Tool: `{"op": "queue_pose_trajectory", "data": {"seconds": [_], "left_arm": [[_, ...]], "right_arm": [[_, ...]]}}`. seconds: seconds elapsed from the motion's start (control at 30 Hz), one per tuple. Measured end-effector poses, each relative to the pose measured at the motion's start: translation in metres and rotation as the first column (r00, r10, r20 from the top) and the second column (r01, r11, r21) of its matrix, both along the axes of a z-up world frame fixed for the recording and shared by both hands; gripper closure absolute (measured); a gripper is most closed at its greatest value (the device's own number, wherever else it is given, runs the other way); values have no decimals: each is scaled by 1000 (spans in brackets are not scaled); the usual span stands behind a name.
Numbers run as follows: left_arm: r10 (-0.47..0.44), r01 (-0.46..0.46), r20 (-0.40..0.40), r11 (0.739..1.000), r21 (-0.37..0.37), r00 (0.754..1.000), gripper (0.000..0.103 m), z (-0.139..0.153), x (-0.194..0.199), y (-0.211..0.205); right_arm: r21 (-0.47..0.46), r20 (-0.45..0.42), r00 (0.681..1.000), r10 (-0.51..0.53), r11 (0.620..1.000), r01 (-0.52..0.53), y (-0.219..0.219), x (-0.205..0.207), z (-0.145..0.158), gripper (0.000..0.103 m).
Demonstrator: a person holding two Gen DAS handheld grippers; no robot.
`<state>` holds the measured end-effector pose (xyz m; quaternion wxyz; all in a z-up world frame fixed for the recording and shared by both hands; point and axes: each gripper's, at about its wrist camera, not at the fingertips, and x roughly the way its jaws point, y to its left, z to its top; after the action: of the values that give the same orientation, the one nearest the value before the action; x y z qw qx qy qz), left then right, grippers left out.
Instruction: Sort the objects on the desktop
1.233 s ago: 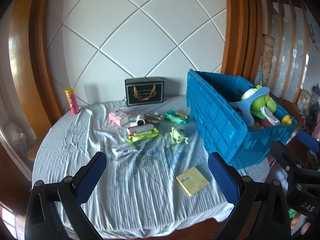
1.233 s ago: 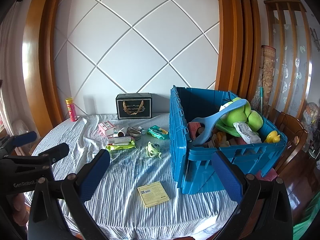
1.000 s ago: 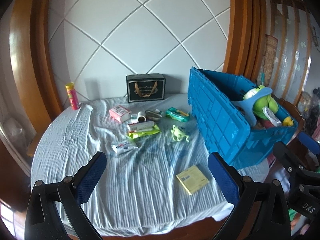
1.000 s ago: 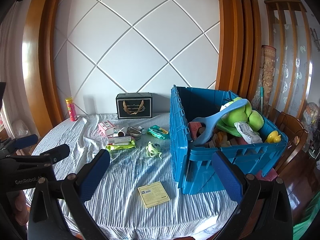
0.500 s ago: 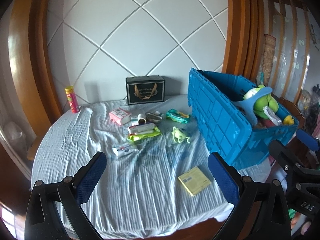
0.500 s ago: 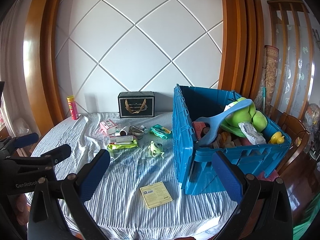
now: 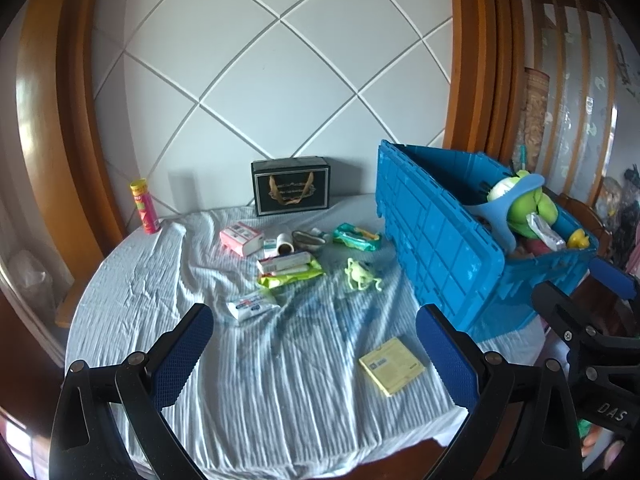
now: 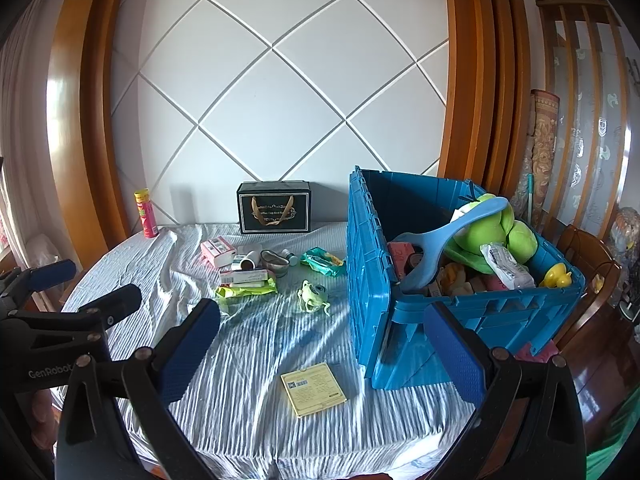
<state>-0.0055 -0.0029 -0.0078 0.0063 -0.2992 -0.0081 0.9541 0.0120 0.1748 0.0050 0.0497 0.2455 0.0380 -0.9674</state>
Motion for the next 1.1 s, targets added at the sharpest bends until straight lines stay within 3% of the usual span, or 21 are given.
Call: {"op": "queue_pose_trajectory", "data": {"seconds": [0.67,1.1], "left_arm": [[-1,1,-2,1000,4,1000,0,-1,-1,-4],[17,-17,0,1000,25,1000,0,-9,0,-31]], "right_arm": [[8,0,1000,6,1000,-6,-1,0,1,0],[46,12,1000,17,999,-17,-26,-2,-1,0]]}}
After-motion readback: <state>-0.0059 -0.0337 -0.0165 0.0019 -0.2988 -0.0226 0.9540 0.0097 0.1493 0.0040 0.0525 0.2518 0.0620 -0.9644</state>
